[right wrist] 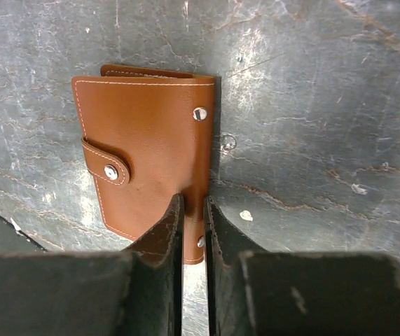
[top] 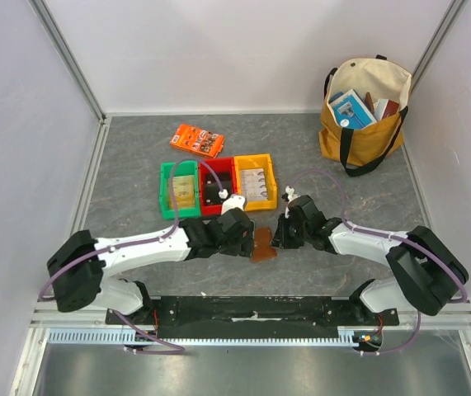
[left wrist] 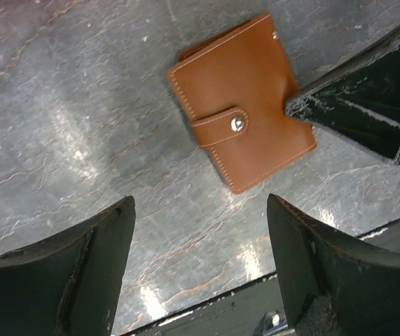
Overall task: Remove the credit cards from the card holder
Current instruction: Open the card holder at the center of the board.
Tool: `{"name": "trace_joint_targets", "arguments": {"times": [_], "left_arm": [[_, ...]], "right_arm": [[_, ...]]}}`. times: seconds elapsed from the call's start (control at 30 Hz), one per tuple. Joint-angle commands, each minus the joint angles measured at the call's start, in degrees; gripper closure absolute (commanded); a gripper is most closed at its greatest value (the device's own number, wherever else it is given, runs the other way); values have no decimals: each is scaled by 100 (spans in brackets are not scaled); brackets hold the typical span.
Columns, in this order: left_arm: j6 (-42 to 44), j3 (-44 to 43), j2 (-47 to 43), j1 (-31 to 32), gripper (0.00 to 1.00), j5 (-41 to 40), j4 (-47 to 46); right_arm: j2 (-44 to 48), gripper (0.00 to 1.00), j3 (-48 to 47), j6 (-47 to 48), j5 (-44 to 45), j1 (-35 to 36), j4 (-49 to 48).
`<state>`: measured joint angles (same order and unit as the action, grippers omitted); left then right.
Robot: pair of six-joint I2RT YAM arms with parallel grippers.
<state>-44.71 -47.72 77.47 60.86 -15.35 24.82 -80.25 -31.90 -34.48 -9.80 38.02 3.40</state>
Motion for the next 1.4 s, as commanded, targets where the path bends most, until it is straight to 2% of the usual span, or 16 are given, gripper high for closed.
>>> {"name": "trace_joint_targets", "arguments": {"times": [0.0,0.13,0.23,0.63,0.77,0.83,0.93,0.97,1.07,1.3,1.37], "left_arm": [[-231,-597,487,180,19,-494,-83],[-188,-1018,979,207,24,-740,101],[-144,-1265,1357,260,31,-864,225],[-47,-1810,2465,348,38,-1136,620],[-29,-1802,2667,348,43,-1145,638],[32,-1837,2764,348,51,-1137,647],[41,-1872,2887,356,54,-1066,726],[50,-1881,2896,365,61,-1023,735],[41,-1863,2853,391,71,-1005,787],[-64,-1618,2256,391,97,-1417,902],[-126,-1486,1984,391,98,-1523,867]], "right_arm": [[52,90,351,-225,-48,30,-145],[167,98,492,-428,13,74,-287],[150,100,606,-524,49,109,-550],[-96,100,738,-613,22,197,-823],[-114,100,764,-613,40,197,-815],[-105,100,764,-613,31,197,-823],[-96,100,764,-613,40,197,-806],[-88,100,764,-613,40,197,-797],[-79,100,747,-604,75,197,-779],[-44,100,755,-604,154,188,-735],[-52,100,755,-595,172,197,-735]]}}
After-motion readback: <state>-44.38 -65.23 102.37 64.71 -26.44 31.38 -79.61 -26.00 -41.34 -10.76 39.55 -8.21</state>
